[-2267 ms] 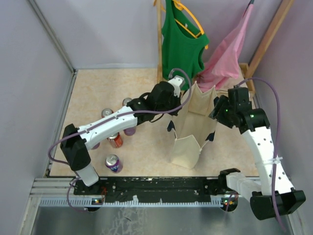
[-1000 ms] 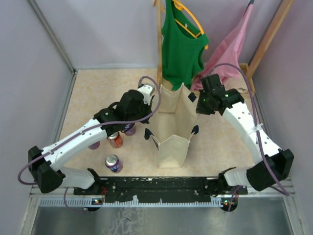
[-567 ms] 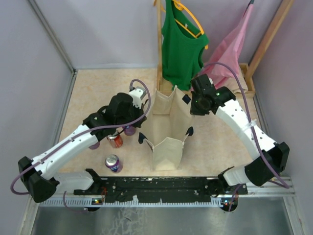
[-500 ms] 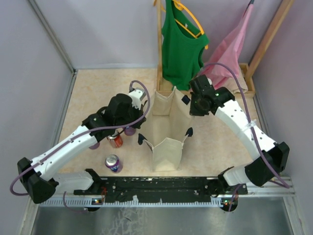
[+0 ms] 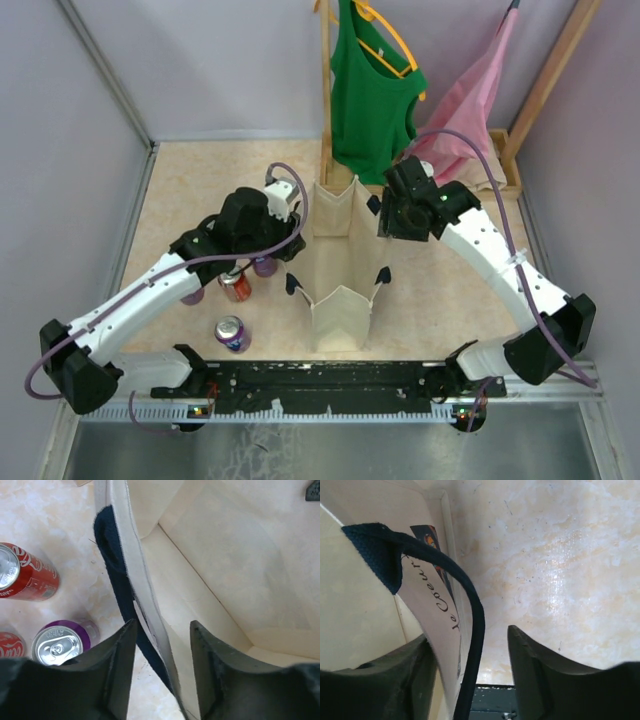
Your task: Place the beverage into the canvas bag
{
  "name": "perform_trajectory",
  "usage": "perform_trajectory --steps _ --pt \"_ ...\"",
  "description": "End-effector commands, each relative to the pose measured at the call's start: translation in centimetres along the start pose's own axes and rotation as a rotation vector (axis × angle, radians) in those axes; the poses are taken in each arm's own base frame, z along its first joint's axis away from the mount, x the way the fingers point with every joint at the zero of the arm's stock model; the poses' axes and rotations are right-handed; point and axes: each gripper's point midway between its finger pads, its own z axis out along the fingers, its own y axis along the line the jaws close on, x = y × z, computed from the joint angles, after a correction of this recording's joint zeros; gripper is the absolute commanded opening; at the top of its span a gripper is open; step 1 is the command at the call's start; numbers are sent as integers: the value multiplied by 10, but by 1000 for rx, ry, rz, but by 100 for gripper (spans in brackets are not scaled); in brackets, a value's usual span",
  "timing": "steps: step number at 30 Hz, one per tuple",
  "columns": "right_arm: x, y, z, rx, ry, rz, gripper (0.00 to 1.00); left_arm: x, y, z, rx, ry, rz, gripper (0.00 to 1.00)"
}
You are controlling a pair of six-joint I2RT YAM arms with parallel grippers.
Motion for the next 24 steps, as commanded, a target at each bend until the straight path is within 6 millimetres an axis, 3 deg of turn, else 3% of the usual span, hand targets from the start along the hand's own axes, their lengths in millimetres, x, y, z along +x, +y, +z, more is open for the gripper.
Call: perform_trajectory --steps 1,4,10,15,18,24 --pt "-21 5 -16 -35 -99 8 62 -35 0 0 39 -68 28 59" --pt "-34 15 -27 -103 -159 2 72 -62 -3 -12 77 -131 -9 62" --pt "-51 23 -56 -215 -294 35 80 -117 -16 -47 155 -296 1 68" --pt "-53 21 -61 -211 -300 34 85 -141 -12 -71 139 -370 35 72" --pt "-56 17 -65 -196 -315 38 89 -142 19 -67 67 -334 4 75" --pt "-62 10 -67 -146 -326 16 95 -98 120 -21 -74 -10 -203 83"
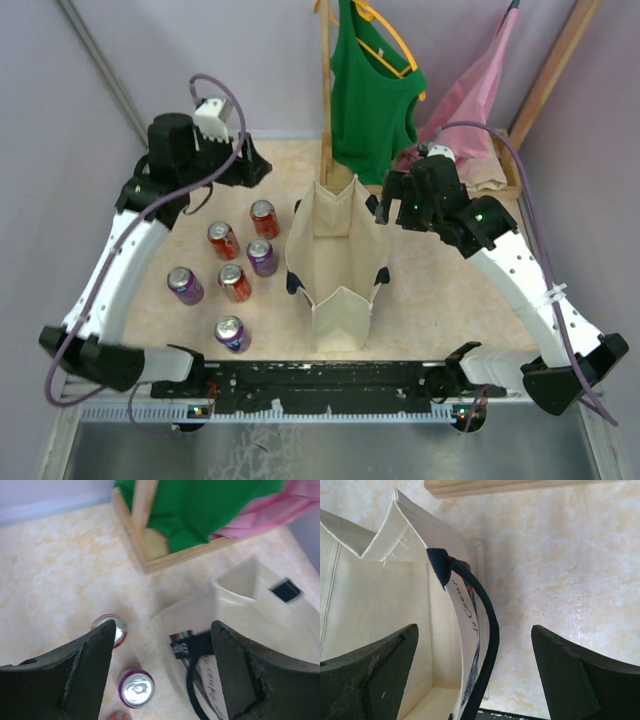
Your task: Place the beverage into the canvas bag
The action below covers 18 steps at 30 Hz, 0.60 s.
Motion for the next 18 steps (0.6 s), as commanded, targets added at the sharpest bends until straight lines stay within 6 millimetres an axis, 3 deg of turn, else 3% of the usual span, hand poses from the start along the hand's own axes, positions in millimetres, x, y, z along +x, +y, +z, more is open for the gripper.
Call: perform_trajectory --steps 1,6,12,18 --pt "-23 2 -9 18 -65 -22 95 68 60 29 -82 337 -137 84" --pt "-22 2 -7 23 -48 -28 96 124 87 59 -84 582 -167 82" --pt "-15 -6 -12 39 -41 -10 97 141 111 85 -138 623 -141 83" --pt "-7 -13 -17 53 -38 3 98 170 118 91 -157 705 -129 85"
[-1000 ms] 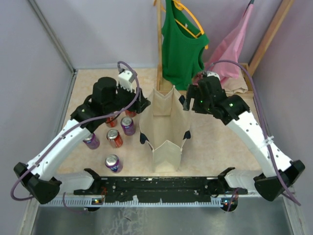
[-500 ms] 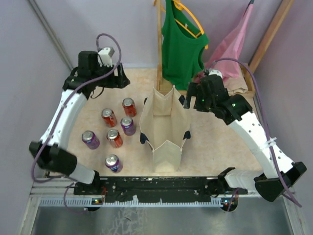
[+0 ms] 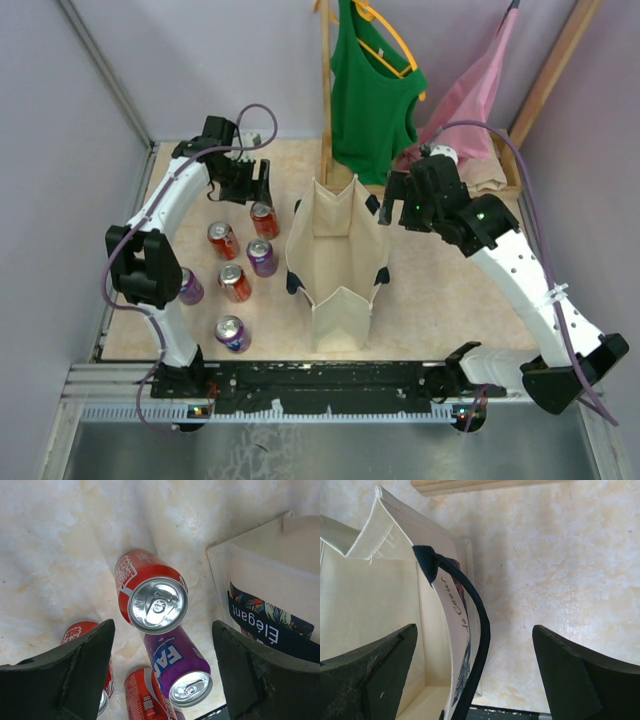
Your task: Place the beverage into the canvas bag
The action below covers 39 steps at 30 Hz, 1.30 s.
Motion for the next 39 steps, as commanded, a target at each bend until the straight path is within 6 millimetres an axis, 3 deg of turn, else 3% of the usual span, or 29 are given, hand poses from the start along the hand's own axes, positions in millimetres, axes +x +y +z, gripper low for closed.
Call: perform_trajectory --steps 1,8,20,22,25,27,30,35,39 --pt "-6 -5 -14 0 -51 22 98 3 4 7 -30 25 42 85" --pt "-5 -5 -12 3 -41 12 99 11 2 30 -45 57 72 86" --pt "-2 -9 -15 13 -39 14 99 24 17 58 -110 127 111 86" --pt "-2 -10 -16 14 -40 14 99 25 17 60 -109 133 113 80" --pt "-1 -10 -15 15 -39 15 99 25 14 62 -93 133 121 60" --pt "0 -11 -15 17 -38 15 99 24 11 62 -85 132 127 43" --pt "1 -11 -14 18 -35 14 99 21 9 58 -79 121 131 2" --pt "3 -13 -13 23 -33 13 99 -17 -8 20 -56 9 169 0" --pt "4 -12 -10 19 -33 14 99 -64 -32 -31 -9 -159 236 0"
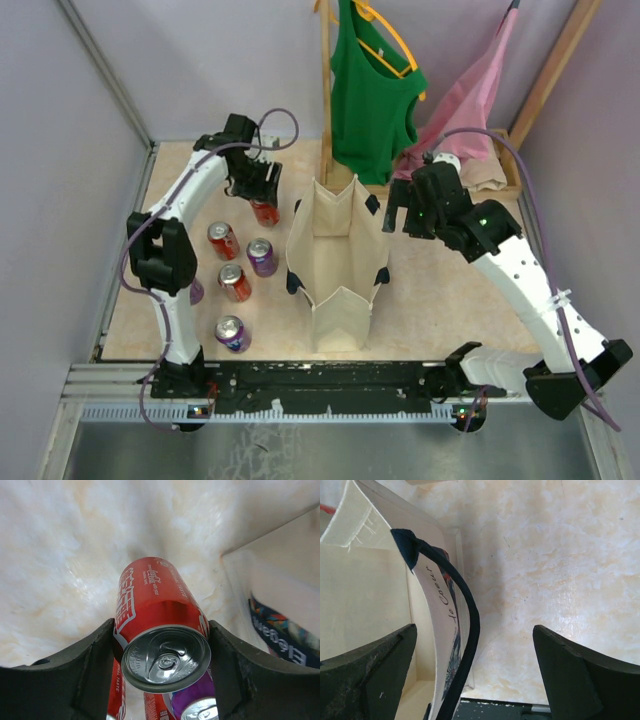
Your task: Place the beverage into the canvas bag
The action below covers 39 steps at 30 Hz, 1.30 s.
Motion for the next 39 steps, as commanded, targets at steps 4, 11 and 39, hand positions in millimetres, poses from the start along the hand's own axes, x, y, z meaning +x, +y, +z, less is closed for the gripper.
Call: perform_trajectory --steps 4,11,39 --pt "-7 2 -1 -11 -43 17 99 -105 -37 -144 62 -468 172 0" --pt "-4 5 6 -20 -35 14 99 -125 -101 -256 290 -748 326 0" --pt "8 -27 -5 67 -48 22 99 -11 -275 -185 548 -434 733 0"
